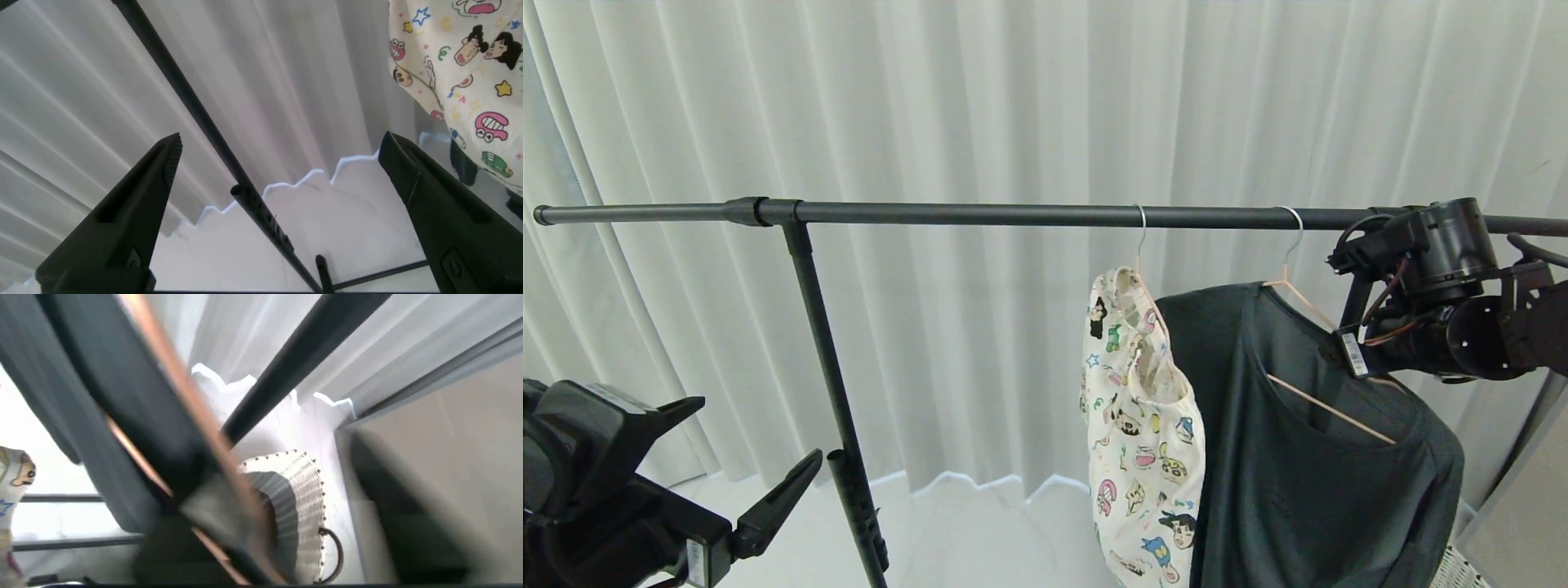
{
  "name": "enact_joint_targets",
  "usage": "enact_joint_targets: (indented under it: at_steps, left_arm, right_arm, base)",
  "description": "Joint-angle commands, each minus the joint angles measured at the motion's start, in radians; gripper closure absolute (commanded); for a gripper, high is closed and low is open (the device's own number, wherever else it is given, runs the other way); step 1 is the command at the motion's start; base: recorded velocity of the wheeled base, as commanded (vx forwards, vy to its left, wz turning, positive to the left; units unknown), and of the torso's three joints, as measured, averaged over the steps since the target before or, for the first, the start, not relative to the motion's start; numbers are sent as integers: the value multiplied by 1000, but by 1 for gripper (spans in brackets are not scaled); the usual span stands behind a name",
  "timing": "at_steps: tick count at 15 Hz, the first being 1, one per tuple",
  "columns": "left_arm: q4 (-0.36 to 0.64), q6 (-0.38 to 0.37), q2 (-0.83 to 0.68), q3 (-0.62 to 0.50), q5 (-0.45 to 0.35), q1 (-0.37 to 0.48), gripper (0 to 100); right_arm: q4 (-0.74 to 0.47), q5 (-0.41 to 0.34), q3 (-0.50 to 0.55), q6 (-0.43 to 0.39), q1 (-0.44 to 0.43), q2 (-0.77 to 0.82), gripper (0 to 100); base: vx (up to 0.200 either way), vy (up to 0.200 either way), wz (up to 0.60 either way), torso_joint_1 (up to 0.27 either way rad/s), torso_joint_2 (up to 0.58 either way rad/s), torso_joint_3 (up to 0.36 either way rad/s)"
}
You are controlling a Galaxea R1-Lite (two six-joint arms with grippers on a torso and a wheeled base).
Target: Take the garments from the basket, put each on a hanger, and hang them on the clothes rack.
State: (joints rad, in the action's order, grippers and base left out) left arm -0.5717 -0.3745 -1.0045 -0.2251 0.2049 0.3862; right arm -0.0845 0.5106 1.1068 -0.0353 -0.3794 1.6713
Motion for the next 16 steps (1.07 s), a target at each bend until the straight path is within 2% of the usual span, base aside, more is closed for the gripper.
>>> enact_joint_targets:
  at_steps: [1, 4, 6, 9, 11, 13, 16]
  left_arm:
    - [0, 0, -2, 0, 2, -3, 0]
    - [0, 0, 1, 13, 5, -39, 0]
    - [0, 2, 1, 21, 5, -96, 0]
    - [0, 16, 10, 30, 5, -174, 0]
    - [0, 31, 43, 46, 5, -210, 0]
    - [0, 35, 107, 109, 5, -245, 0]
    - [13, 34, 267, 225, 5, -300, 0]
  right_arm:
    - [-8, 0, -24, 2, -1, -54, 0]
    - [-8, -7, -82, 6, -1, -150, 0]
    - [-5, -21, -113, 46, -15, -216, 0]
    - [20, -127, -166, 114, -35, -337, 0]
    - [46, -136, -272, 110, -18, -447, 0]
    - [43, -132, -401, 106, 31, -551, 0]
    - [26, -50, -614, 100, 117, -720, 0]
  base:
    - [0, 0, 0, 0, 0, 0]
    - [0, 0, 0, 0, 0, 0]
    - [-200, 0, 0, 0, 0, 0]
    - [-200, 0, 0, 4, 4, 4]
    - [-200, 0, 0, 0, 2, 2]
    - [-200, 0, 0, -2, 2, -2]
    - [-200, 0, 0, 2, 1, 4]
